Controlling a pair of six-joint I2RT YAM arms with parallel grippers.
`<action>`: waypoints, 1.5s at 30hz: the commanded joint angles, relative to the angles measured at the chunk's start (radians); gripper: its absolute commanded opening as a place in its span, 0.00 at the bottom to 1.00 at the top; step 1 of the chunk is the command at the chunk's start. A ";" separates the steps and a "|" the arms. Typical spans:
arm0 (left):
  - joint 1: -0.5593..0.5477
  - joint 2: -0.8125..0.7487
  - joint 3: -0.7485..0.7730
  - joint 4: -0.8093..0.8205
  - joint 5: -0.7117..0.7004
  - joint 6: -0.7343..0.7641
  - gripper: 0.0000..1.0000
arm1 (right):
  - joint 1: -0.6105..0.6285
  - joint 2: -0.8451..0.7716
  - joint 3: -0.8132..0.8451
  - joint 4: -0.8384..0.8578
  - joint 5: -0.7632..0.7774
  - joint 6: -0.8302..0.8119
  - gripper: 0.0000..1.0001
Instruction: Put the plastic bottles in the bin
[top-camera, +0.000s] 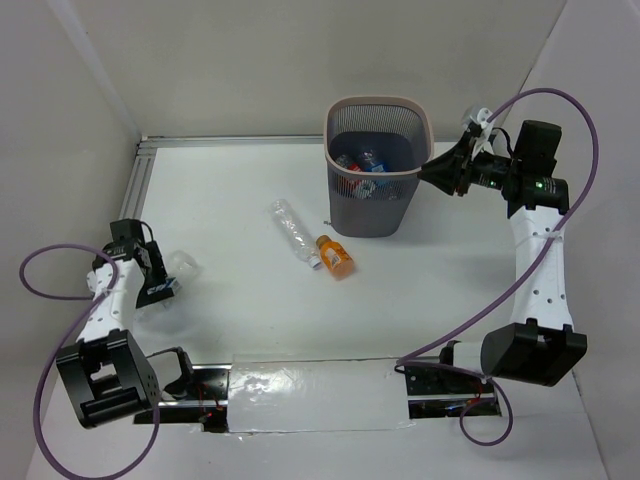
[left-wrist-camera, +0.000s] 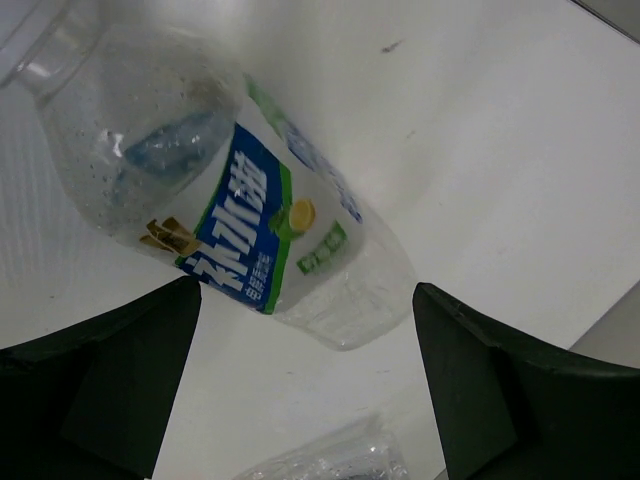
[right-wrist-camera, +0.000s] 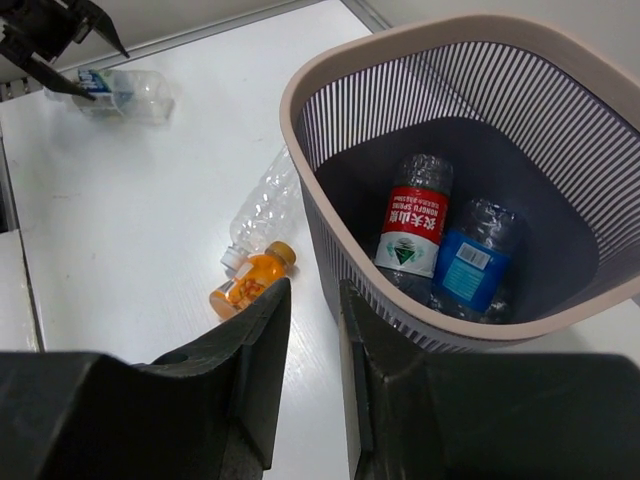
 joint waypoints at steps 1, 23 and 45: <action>0.023 0.008 -0.034 0.016 -0.004 -0.038 1.00 | -0.012 -0.017 -0.002 -0.025 -0.032 -0.008 0.34; -0.020 -0.065 -0.057 0.206 0.146 0.381 0.12 | -0.012 -0.093 -0.003 -0.119 -0.084 -0.249 0.45; -0.867 0.569 1.275 0.326 0.251 1.036 0.01 | 0.109 -0.239 -0.200 -0.309 0.165 -0.571 0.22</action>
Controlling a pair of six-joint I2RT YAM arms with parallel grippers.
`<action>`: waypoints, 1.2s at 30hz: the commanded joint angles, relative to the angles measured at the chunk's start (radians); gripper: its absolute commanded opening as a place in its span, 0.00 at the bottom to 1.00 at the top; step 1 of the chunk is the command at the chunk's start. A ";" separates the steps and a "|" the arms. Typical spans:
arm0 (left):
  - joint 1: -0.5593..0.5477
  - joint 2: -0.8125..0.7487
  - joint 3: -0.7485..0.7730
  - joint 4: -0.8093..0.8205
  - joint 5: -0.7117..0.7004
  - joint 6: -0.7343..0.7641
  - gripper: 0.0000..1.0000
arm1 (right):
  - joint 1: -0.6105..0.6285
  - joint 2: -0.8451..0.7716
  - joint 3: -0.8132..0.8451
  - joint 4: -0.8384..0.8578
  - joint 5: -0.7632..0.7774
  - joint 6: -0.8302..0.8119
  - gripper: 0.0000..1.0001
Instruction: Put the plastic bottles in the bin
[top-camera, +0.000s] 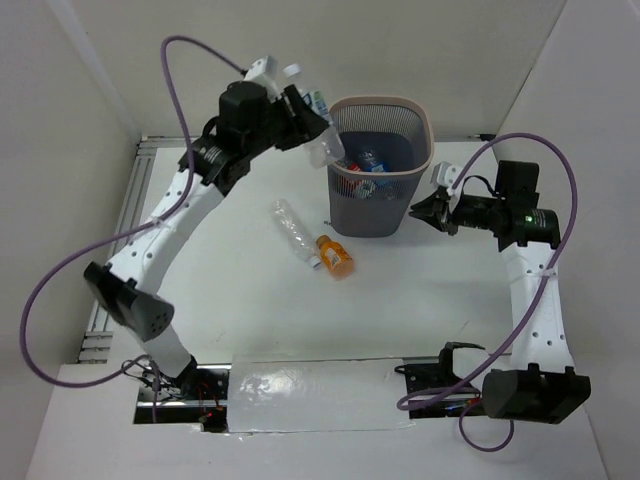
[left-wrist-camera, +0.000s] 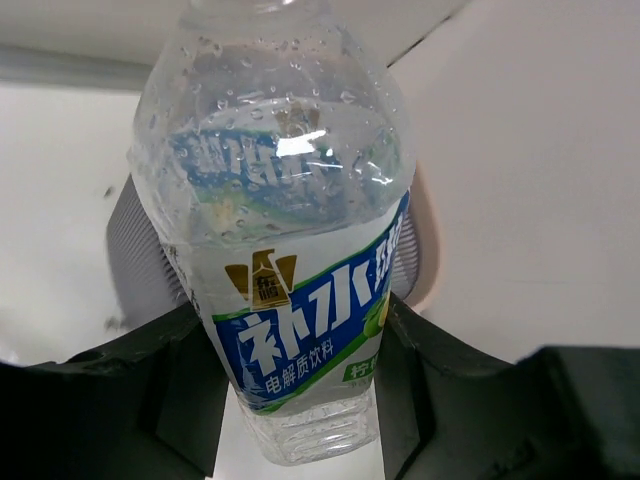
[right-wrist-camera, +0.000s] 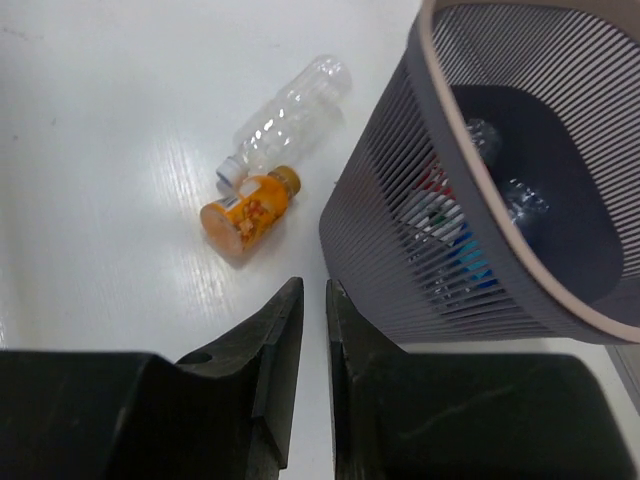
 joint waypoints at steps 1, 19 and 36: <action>-0.027 0.113 0.208 0.033 0.017 0.089 0.02 | 0.031 -0.061 -0.043 -0.054 0.072 -0.060 0.22; -0.188 0.446 0.492 0.179 -0.315 0.193 1.00 | 0.153 -0.126 -0.195 0.035 0.146 0.021 0.89; -0.272 -0.384 -0.436 0.193 -0.552 0.229 1.00 | 0.780 0.168 -0.326 0.538 0.673 0.600 0.91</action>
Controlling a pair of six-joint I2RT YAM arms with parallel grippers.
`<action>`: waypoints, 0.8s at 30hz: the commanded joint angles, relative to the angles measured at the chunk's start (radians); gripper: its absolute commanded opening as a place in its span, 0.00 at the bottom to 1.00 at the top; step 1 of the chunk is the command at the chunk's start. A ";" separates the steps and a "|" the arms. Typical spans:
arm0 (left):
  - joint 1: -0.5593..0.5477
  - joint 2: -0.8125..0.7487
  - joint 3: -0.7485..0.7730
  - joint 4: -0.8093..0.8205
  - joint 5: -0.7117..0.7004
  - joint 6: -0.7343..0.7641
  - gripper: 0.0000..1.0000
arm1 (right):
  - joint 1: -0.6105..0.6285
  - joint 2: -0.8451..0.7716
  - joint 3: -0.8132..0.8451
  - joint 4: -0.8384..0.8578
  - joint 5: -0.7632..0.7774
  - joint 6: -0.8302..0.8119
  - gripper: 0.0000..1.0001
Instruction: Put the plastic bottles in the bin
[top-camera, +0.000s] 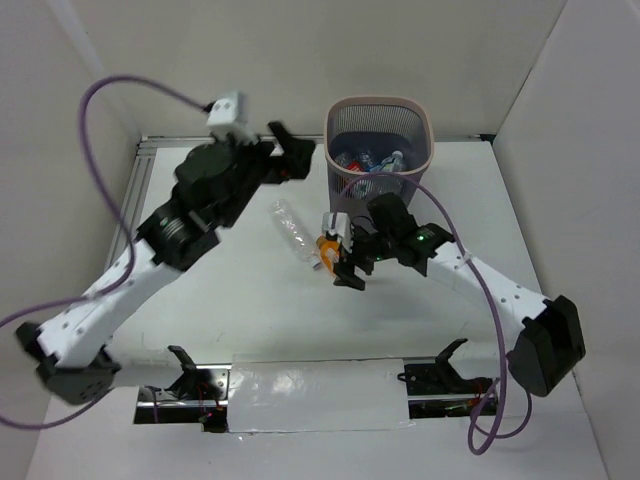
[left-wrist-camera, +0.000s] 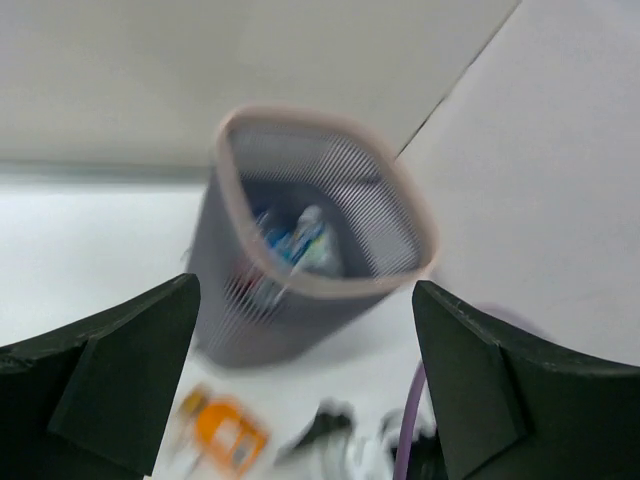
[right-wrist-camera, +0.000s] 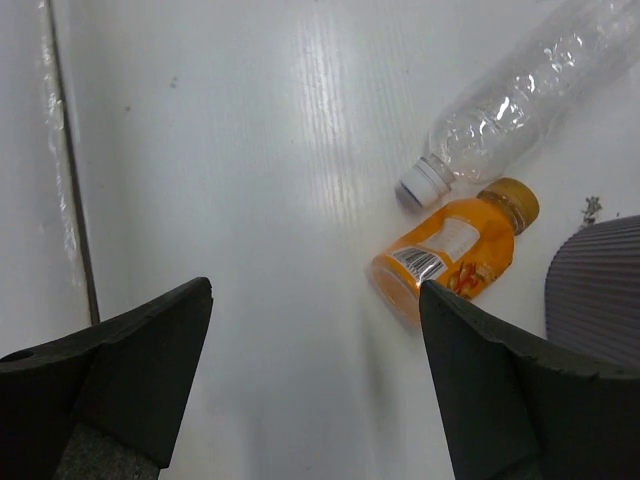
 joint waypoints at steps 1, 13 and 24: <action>-0.009 -0.239 -0.314 -0.031 -0.156 -0.056 1.00 | 0.061 0.049 -0.019 0.226 0.222 0.241 0.91; -0.096 -0.725 -0.821 -0.560 -0.213 -0.590 1.00 | 0.118 0.324 -0.048 0.350 0.597 0.449 0.92; -0.096 -0.660 -0.877 -0.503 -0.185 -0.610 1.00 | 0.107 0.398 -0.036 0.388 0.582 0.429 0.63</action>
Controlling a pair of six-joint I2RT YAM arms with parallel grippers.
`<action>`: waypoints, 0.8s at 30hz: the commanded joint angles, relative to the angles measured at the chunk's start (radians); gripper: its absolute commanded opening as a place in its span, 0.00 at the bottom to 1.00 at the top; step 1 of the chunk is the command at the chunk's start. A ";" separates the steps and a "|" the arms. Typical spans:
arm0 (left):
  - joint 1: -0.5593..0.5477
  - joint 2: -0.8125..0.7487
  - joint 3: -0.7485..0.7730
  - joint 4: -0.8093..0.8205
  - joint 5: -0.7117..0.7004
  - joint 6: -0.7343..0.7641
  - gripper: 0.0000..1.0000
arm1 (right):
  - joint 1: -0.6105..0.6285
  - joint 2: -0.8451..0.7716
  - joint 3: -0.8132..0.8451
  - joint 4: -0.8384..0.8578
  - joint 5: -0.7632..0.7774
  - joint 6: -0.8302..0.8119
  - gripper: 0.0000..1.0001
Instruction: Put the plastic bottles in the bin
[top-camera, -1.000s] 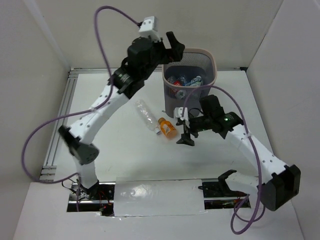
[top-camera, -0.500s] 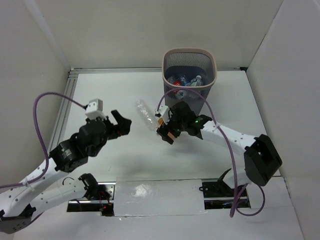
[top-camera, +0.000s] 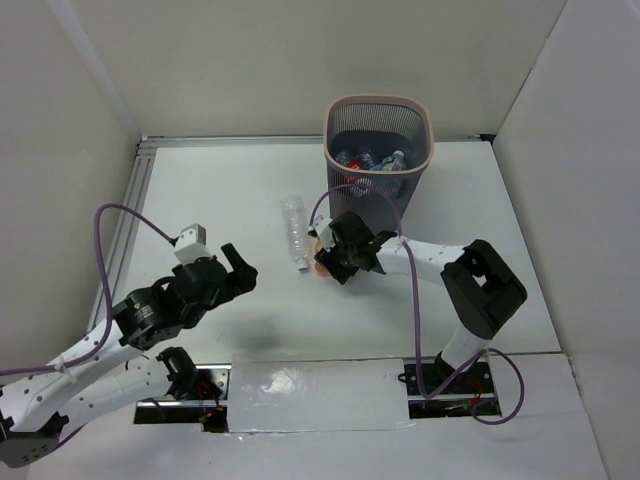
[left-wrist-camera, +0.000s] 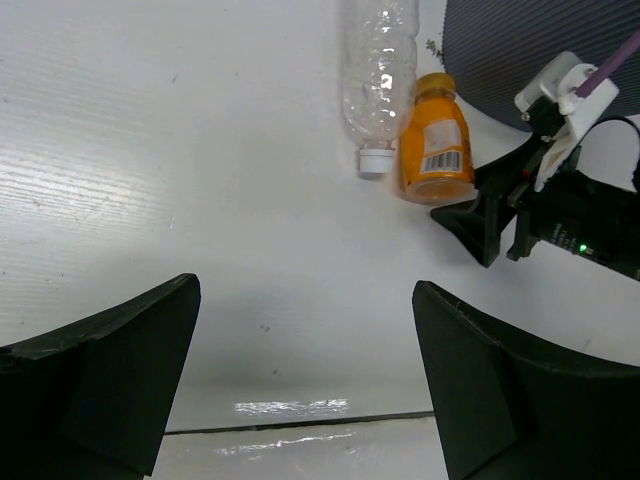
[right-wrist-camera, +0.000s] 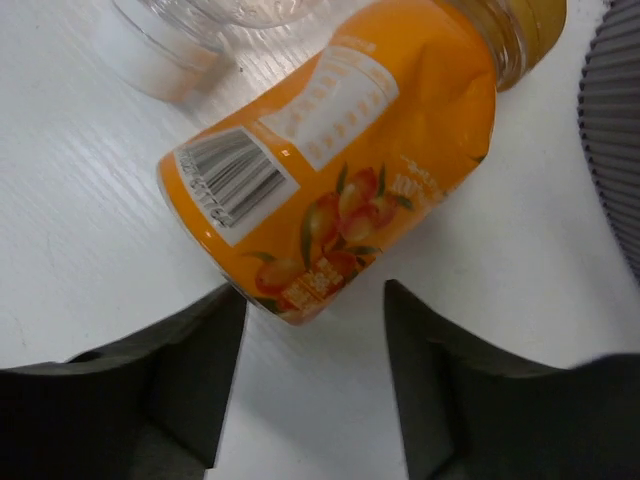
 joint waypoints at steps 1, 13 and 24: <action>-0.004 0.030 -0.013 0.062 -0.008 -0.019 1.00 | -0.003 -0.038 0.011 0.066 -0.005 0.004 0.60; -0.024 0.110 -0.033 0.158 -0.027 0.058 1.00 | -0.056 -0.182 0.099 -0.103 -0.272 0.085 1.00; -0.065 0.041 -0.073 0.096 -0.048 -0.017 1.00 | 0.004 -0.067 0.169 -0.025 -0.003 0.359 1.00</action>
